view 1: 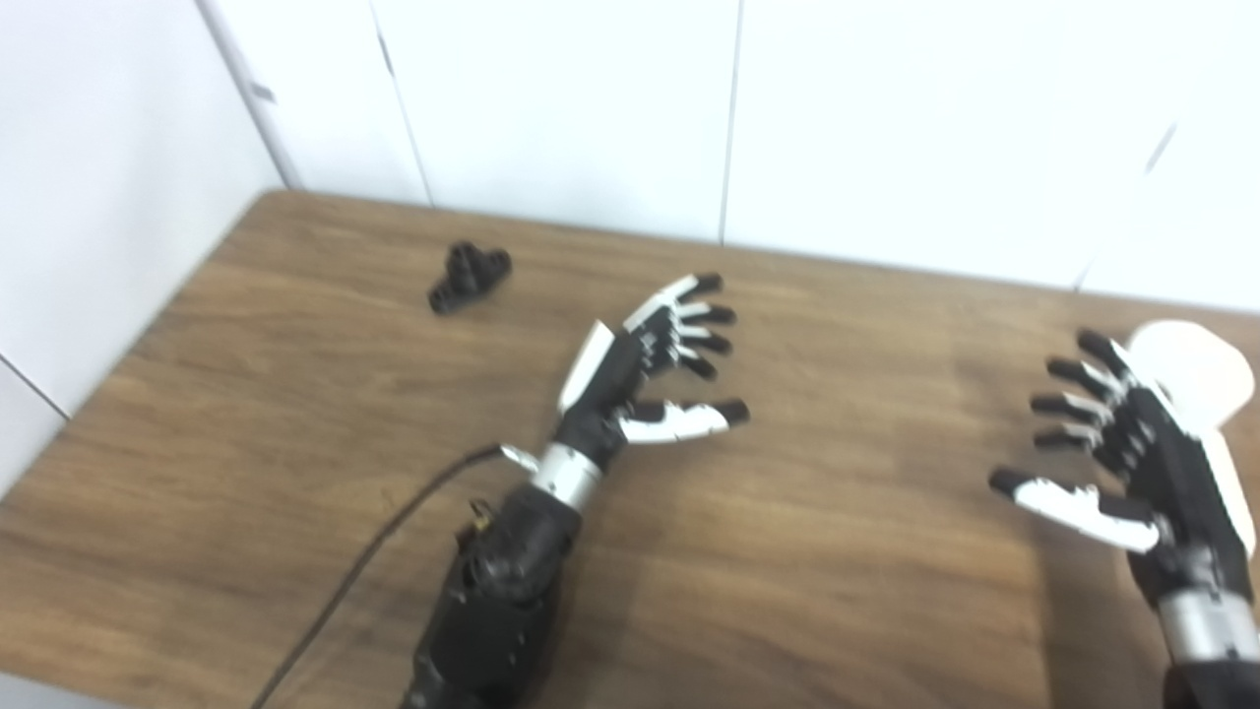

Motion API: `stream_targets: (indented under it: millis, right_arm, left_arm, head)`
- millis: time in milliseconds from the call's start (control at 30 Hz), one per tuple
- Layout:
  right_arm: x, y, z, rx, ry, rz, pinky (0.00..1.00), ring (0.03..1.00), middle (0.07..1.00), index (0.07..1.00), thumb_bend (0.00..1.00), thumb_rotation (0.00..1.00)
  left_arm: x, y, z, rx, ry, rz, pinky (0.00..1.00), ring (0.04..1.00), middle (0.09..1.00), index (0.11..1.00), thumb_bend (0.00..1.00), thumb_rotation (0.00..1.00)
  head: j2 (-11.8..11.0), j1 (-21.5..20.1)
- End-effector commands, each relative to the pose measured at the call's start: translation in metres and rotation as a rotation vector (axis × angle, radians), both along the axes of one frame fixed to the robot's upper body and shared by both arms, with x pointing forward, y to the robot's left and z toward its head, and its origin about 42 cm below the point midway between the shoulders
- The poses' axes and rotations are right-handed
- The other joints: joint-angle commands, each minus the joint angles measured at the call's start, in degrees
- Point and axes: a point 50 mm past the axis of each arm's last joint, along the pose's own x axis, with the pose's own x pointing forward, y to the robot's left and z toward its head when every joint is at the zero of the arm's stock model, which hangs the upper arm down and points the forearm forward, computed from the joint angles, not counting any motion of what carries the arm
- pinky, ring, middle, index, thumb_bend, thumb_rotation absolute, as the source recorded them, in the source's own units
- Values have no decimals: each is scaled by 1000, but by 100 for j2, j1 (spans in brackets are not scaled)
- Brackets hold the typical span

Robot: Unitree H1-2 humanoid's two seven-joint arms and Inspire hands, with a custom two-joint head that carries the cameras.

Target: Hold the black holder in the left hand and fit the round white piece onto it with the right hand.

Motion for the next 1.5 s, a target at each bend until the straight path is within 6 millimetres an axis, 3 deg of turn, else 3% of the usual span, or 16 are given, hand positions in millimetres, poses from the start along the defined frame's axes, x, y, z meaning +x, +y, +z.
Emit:
stream_targets:
  millis: [0, 333, 567, 800, 1000, 1467]
  right_arm:
    - [3, -4, 15, 2, -62, 14, 565, 705, 816, 900, 757, 0]
    - [4, -9, 13, -34, -97, 21, 522, 678, 821, 896, 775, 1]
    - [5, -11, 11, -50, -103, 19, 524, 688, 825, 879, 813, 71]
    - [6, -13, 11, -54, -102, 22, 510, 675, 821, 873, 812, 57]
    - [7, -16, 7, -59, -105, 23, 507, 677, 810, 867, 802, 30]
    - [7, -15, 9, -63, -111, 14, 520, 682, 819, 877, 794, 6]
  left_arm:
    - [-6, -8, -13, -14, 31, 4, 578, 697, 786, 881, 769, 4]
    - [-5, -12, -16, -15, 31, 6, 570, 695, 778, 868, 777, 9]
    - [-4, -13, -16, -13, 25, 11, 552, 689, 778, 866, 770, 3]
    - [-4, -15, -17, -11, 29, 18, 550, 691, 777, 851, 759, 0]
    - [-4, -19, -22, 2, 34, 17, 546, 696, 786, 843, 747, 4]
    - [-2, -20, -24, -19, 42, 7, 566, 705, 788, 828, 767, 24]
  head:
    - [-17, 21]
    - [-75, 149]
    - [-122, 181]
    - [-170, 228]
    - [-376, 490]
    - [-335, 434]
